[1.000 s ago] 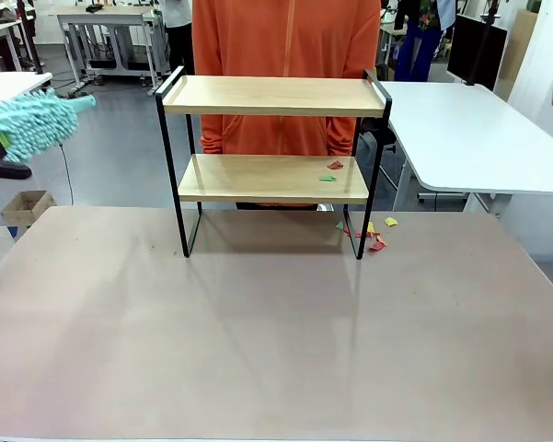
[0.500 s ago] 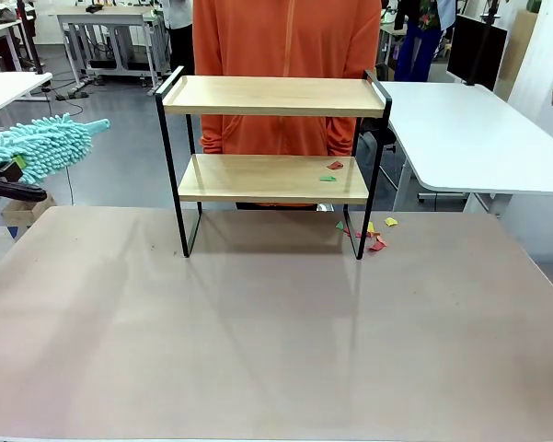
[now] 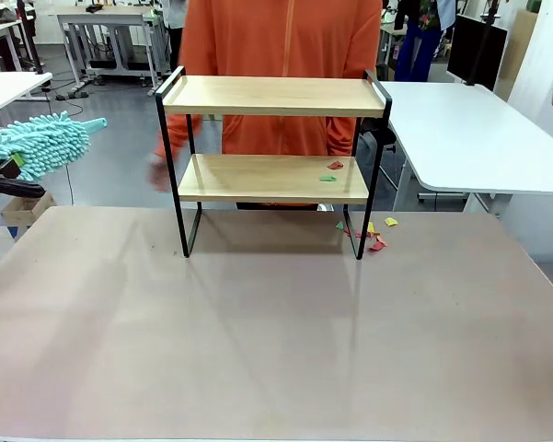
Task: Clean the shelf.
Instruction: Hand the Duster back to the human.
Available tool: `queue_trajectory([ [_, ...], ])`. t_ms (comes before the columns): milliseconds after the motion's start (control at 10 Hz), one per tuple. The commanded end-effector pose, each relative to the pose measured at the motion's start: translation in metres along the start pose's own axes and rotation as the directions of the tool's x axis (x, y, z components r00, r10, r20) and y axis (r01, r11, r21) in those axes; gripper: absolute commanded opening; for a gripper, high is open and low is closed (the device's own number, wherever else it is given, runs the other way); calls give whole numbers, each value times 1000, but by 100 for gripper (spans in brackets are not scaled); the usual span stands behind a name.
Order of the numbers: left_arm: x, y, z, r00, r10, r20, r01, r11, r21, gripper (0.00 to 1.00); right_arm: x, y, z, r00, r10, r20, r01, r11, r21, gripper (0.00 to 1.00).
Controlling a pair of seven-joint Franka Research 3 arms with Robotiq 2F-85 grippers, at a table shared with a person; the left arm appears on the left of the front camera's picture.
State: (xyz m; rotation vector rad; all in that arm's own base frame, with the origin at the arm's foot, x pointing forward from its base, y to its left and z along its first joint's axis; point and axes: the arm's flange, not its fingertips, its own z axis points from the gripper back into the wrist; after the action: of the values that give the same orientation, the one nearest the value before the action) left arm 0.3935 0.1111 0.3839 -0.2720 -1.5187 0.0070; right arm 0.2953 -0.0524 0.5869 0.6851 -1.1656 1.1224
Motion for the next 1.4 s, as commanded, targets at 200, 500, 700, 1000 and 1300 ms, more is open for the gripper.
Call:
queue_trajectory([
  [200, 4, -2, 0, 1000, -10, 7, 10, 1000, -4, 18, 2, -3, 0, 999, 17, 27, -17, 1000, -3, 100],
  [500, 4, -2, 0, 1000, -10, 7, 10, 1000, -4, 18, 2, -3, 0, 999, 17, 27, -17, 1000, -3, 100],
  [700, 4, -2, 0, 1000, -10, 7, 10, 1000, -4, 18, 2, -3, 0, 999, 17, 27, -17, 1000, -3, 100],
  [1000, 10, -11, 8, 1000, 3, 26, -3, 1000, -20, 74, 2, -3, 0, 999, 17, 27, -17, 1000, -3, 100],
  [1300, 48, -23, 30, 995, 73, 69, -70, 996, -49, 100, 2, -3, 0, 999, 17, 27, -17, 1000, -3, 100],
])
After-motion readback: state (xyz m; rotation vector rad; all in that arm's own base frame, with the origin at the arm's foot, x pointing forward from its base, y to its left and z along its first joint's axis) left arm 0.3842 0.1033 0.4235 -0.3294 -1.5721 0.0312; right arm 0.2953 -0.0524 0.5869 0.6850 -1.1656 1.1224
